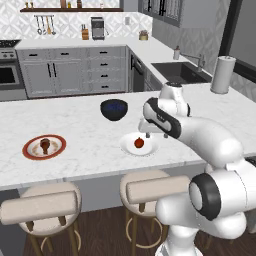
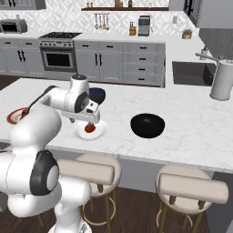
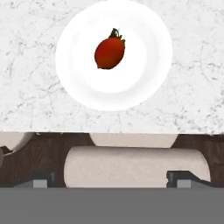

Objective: Pick the chicken drumstick and tomato from their plates and place them in the bowl. Then put the bowl in the fridge.

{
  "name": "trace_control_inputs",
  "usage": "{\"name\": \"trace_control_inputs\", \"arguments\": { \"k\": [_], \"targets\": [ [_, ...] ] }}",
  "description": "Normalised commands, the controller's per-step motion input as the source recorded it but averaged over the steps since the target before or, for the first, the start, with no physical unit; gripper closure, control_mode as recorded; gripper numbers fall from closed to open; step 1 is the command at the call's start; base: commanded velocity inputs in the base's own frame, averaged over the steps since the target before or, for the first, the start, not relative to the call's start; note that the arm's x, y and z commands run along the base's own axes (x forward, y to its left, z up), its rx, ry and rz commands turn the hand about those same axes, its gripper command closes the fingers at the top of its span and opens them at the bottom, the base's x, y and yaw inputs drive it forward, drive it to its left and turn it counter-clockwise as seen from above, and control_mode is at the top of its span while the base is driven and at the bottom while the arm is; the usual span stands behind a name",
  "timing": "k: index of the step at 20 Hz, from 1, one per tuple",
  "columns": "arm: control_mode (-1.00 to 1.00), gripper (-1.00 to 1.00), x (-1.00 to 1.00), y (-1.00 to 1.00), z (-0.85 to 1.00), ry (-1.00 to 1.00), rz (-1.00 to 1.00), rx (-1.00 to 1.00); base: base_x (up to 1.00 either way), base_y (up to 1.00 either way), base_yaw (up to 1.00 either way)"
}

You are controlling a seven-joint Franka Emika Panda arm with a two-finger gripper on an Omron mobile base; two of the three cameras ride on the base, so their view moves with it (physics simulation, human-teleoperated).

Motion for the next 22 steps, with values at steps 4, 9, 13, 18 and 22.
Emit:
{"name": "trace_control_inputs", "arguments": {
  "k": [4, 9, 13, 18, 22],
  "targets": [
    [-1.00, -1.00, 0.50, 0.08, -0.39, 0.06, -0.04, 0.00, 0.00, 0.00, 0.00],
    [-1.00, -1.00, 0.46, 0.11, -0.43, 0.04, -0.06, 0.00, 0.00, 0.00, 0.00],
    [-1.00, -1.00, 0.44, 0.14, -0.25, 0.02, -0.05, 0.00, 0.00, 0.00, 0.00],
    [-1.00, -1.00, 0.47, 0.07, -0.17, 0.00, -0.02, 0.00, 0.00, 0.00, 0.00],
    [-1.00, -1.00, 0.35, 0.01, -0.17, 0.00, 0.00, 0.00, 0.00, 0.00, 0.00]
  ]
}}
